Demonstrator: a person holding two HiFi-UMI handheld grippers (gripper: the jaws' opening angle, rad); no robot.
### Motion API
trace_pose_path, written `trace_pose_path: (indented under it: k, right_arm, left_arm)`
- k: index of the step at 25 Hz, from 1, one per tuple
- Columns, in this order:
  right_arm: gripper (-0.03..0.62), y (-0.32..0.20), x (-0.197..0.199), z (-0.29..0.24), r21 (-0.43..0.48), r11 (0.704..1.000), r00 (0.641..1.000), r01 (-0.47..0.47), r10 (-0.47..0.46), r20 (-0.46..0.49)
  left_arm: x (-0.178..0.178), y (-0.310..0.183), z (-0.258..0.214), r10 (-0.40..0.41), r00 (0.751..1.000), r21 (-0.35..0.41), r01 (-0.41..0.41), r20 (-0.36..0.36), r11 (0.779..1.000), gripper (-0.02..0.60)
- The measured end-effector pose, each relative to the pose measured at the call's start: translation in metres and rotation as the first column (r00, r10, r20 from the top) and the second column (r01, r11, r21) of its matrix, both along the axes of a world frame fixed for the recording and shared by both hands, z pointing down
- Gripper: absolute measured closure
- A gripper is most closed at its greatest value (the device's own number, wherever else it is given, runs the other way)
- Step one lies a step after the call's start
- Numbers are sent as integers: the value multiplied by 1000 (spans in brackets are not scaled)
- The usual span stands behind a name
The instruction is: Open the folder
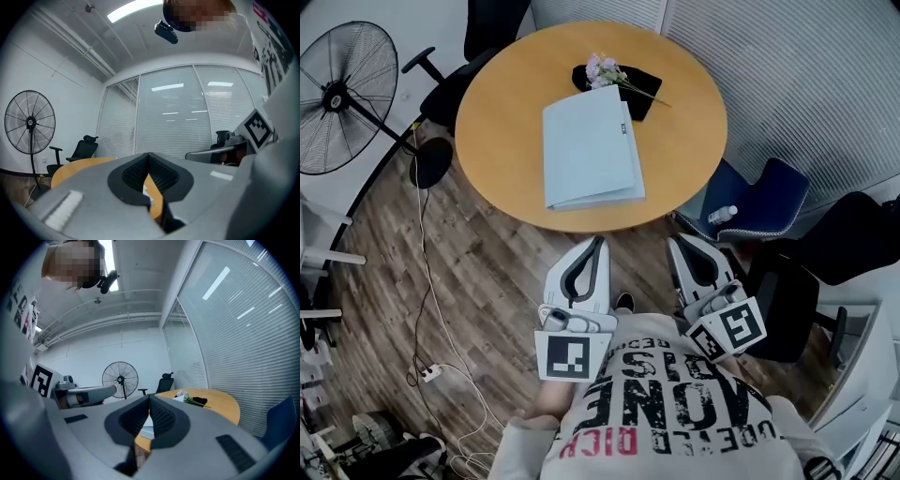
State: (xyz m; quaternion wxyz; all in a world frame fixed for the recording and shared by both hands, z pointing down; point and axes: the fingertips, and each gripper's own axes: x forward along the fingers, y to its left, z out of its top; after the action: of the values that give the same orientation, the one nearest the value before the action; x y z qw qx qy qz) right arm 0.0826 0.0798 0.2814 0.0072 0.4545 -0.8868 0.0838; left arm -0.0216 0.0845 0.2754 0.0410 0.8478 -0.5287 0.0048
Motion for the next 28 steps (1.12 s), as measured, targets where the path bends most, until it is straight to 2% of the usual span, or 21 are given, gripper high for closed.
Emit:
trace_pose_path:
  k: [9, 28]
  right_arm:
    - [582, 1, -5, 9, -17, 1000, 1000, 3, -3, -5]
    - [582, 2, 12, 11, -17, 1000, 1000, 10, -10, -16]
  left_arm:
    - [3, 2, 7, 14, 1000, -1, -14, 0, 1000, 571]
    - [21, 4, 8, 9, 1000, -1, -9, -14, 1000, 571]
